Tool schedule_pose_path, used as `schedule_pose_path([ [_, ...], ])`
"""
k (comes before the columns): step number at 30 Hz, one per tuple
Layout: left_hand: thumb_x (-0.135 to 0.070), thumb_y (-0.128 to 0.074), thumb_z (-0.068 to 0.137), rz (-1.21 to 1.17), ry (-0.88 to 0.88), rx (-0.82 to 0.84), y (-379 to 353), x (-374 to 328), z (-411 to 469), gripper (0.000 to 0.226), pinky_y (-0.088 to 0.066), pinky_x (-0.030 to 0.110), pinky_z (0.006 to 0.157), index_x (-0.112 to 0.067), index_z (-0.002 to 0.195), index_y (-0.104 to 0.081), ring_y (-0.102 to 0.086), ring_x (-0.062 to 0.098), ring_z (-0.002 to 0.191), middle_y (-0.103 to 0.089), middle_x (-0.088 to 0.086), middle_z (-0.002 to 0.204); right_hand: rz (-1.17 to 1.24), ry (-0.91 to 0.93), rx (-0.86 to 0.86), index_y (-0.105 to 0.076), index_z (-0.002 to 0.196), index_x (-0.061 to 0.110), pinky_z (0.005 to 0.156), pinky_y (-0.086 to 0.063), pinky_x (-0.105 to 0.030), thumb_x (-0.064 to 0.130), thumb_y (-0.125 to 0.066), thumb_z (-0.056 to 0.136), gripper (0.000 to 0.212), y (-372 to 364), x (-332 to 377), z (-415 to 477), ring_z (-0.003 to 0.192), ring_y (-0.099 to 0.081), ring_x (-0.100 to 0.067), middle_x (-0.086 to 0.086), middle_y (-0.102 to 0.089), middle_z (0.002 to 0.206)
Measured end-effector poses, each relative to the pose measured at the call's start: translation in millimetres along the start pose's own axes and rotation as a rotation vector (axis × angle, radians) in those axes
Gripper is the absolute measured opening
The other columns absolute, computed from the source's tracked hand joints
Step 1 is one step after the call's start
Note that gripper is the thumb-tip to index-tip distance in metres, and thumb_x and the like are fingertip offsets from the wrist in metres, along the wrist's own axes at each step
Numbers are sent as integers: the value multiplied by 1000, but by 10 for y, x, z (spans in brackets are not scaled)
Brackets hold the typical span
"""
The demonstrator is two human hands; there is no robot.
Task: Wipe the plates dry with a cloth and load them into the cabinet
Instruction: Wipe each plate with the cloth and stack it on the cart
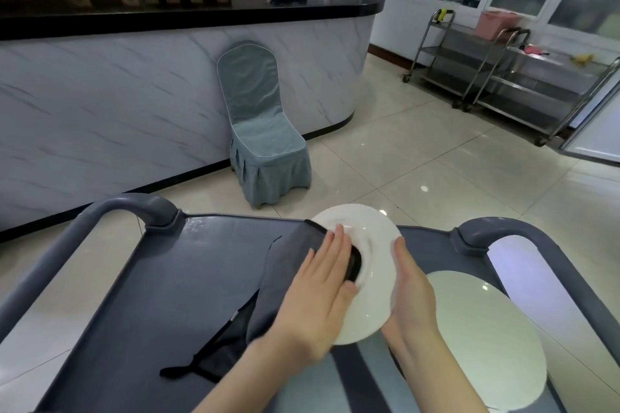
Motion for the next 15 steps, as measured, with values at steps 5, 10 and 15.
schedule_pose_path([
  [5,-36,-15,101,-107,-33,32,-201,-210,-80,58,15,19,118,-34,147,20,22,-5,145,27,-24,157,-36,-8,-47,-73,112,7,83,-53,-41,40,-54,99,40,94,-66,5,98,-74,-25,-12,-76,109],
  [10,-20,-27,108,-76,84,-12,173,190,259,57,7,25,122,-29,149,11,18,-8,145,18,-18,160,-87,-33,9,-74,110,10,80,-53,-42,39,-51,101,38,0,-203,-76,97,-74,-26,-11,-76,108],
  [15,-28,-23,104,-40,37,-2,17,168,-12,58,12,22,119,-30,148,15,23,-8,143,23,-20,157,-82,-1,-70,-75,105,9,78,-54,-42,42,-57,98,38,126,-45,-1,94,-75,-28,-12,-77,106],
])
Point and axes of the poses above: each hand's wrist, its own z-axis towards the middle knuckle, its own y-axis out of the back of the hand, x = y × z, the point moved 10 cm from there along z, towards the middle knuckle
